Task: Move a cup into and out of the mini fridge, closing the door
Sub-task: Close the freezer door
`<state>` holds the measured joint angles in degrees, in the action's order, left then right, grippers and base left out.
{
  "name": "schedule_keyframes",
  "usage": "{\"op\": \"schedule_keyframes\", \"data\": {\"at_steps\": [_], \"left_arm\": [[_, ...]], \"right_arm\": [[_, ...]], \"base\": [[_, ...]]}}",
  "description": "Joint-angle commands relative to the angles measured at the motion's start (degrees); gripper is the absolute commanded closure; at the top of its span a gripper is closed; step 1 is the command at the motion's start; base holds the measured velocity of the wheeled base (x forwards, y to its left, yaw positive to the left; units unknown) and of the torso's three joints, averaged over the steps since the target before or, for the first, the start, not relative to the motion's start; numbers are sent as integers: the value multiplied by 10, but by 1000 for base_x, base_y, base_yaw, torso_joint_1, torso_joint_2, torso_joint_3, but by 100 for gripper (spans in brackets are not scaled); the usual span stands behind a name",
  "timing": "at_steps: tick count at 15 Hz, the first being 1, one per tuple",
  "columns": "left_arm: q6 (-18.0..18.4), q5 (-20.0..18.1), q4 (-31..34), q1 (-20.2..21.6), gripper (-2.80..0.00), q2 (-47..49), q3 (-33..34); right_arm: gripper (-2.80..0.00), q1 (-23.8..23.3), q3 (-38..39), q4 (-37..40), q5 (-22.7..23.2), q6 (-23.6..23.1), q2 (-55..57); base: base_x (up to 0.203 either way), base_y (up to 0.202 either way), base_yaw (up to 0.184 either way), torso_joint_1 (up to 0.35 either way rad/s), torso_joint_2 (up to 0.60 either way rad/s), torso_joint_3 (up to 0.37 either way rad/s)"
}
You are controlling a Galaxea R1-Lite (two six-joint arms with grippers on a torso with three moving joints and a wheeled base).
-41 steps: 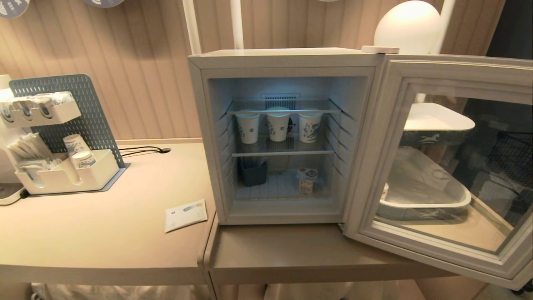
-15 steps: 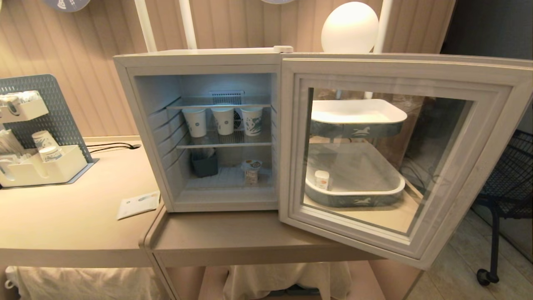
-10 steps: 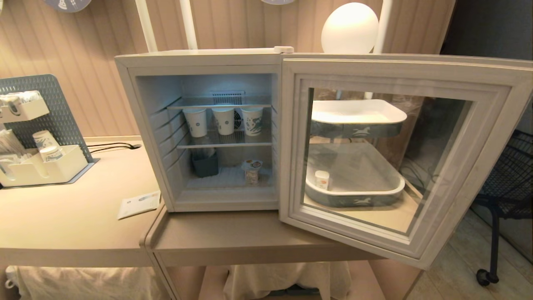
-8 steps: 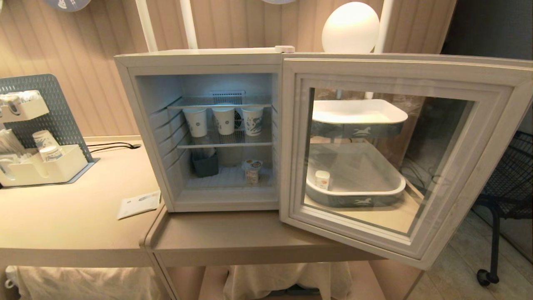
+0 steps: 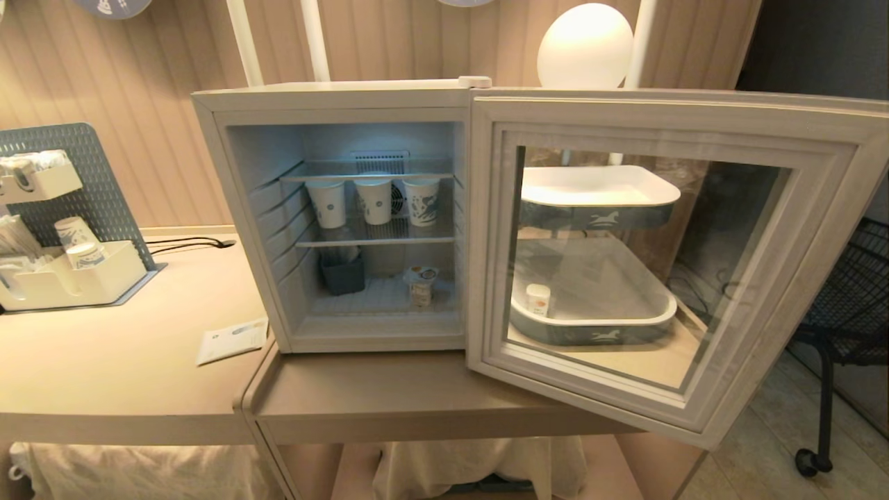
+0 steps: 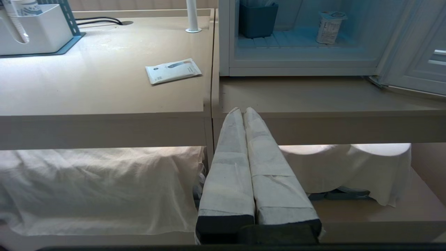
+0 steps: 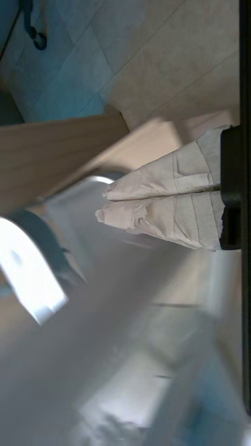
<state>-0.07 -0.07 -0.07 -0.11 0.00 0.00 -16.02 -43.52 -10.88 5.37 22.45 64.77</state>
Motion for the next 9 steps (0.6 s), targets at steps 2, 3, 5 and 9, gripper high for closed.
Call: {"op": "schedule_keyframes", "data": {"at_steps": [2,3,5,9], "left_arm": [[0,0,0,0,0,-1,0],[0,0,0,0,0,-1,1],[0,0,0,0,0,-1,1],[-1,1,0,0,0,-1,1]], "right_arm": [[0,-163,-120,-33,190,45,214],[0,-192,-133,-38,272,66,222],[0,-241,-166,-33,451,129,241],[0,-289,-306,90,691,239,364]], "base": [[0,0,0,0,0,0],[0,0,0,0,0,0],[0,0,0,0,0,0],[0,0,0,0,0,0]]}}
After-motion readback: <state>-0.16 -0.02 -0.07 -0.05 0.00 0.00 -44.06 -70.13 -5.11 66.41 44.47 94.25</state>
